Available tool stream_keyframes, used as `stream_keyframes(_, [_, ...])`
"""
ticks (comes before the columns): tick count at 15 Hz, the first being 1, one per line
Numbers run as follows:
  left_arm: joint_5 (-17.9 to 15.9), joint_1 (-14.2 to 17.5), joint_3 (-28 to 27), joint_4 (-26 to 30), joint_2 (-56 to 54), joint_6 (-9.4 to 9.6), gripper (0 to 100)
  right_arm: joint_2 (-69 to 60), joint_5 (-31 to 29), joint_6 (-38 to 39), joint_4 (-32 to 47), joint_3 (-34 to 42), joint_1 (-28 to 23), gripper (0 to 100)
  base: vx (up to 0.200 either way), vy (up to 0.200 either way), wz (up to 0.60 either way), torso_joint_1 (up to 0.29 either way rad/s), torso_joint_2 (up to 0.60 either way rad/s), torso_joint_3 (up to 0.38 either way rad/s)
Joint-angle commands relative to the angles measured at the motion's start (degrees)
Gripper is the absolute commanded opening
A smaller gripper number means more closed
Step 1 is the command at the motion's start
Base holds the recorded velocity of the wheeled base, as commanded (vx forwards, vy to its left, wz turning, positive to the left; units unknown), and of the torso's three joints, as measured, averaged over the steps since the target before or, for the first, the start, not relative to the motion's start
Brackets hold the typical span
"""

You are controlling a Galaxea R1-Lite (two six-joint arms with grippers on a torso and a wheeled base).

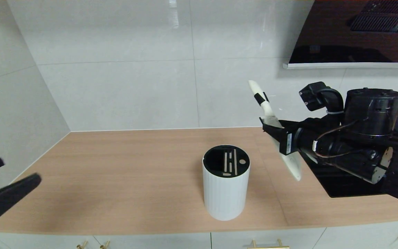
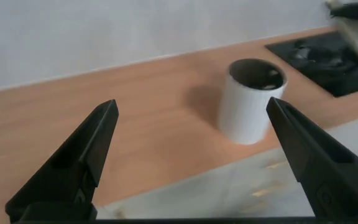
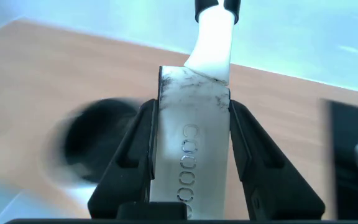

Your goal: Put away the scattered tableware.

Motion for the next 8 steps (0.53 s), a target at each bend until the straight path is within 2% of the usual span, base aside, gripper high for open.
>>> stream_keyframes(1, [-0.6, -10.4, -4.0, -8.3, 18.3, -11.48, 100, -1.1, -0.7, 0.1, 1.7, -2.4, 6.7, 0, 0.0, 0.0, 0.0, 0.0, 0.0, 0.0])
stream_keyframes(2, [-0.6, -13.6, -5.1, -13.4, 22.3, -17.46, 100, -0.7, -1.5, 0.1, 2.1, -2.6, 9.4, 0, 0.0, 0.0, 0.0, 0.0, 0.0, 0.0])
stream_keyframes(4, [-0.6, -18.6, -5.3, -21.2, 28.6, -23.0, 100, 0.4, -3.6, 3.1, 2.1, -3.4, 14.0, 0, 0.0, 0.0, 0.0, 0.0, 0.0, 0.0])
stream_keyframes(6, [-0.7, -21.5, -5.5, -25.9, 34.6, -24.14, 100, 1.9, -4.8, 5.9, 2.2, -4.5, 17.0, 0, 0.0, 0.0, 0.0, 0.0, 0.0, 0.0])
stream_keyframes(8, [-1.6, -23.0, -7.8, -29.8, 41.0, -24.23, 100, 3.4, -5.0, 7.6, 2.2, -4.7, 18.7, 0, 0.0, 0.0, 0.0, 0.0, 0.0, 0.0])
